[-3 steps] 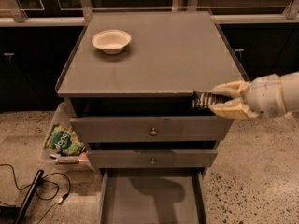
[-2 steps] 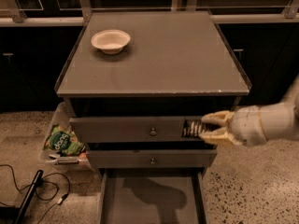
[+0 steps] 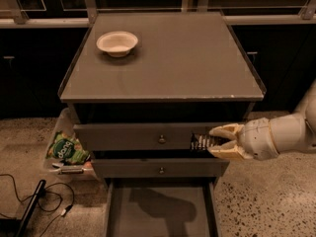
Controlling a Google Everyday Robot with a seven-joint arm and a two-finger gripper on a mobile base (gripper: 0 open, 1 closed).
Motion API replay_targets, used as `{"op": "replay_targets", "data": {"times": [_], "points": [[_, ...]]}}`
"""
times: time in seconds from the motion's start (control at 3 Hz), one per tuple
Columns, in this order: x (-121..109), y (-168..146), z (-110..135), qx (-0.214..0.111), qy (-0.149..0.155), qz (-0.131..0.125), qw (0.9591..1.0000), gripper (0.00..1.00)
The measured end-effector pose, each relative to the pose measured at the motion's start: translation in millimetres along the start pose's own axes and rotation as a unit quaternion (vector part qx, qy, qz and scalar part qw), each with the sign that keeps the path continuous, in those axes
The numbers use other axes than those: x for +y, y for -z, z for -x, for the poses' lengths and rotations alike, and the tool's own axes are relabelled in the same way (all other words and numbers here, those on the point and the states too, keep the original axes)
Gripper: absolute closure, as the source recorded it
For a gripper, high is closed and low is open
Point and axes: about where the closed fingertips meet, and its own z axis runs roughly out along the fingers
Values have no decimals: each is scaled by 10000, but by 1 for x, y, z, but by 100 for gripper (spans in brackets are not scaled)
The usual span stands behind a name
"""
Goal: Place rxbar chocolate into bottom drawer
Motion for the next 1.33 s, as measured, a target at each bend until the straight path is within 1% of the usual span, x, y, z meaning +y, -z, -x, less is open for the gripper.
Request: {"op": "replay_targets", "data": {"times": [0.33,0.67,1.0,1.33], "points": [[13,-36,-28,107,-300,62,9995,100],[43,-112,-90,396,-823,319,9953,100],[74,-185,-161,593,-1199,454,9900,100],[81,-238,-215,667,-1347,318,9881,100]]}}
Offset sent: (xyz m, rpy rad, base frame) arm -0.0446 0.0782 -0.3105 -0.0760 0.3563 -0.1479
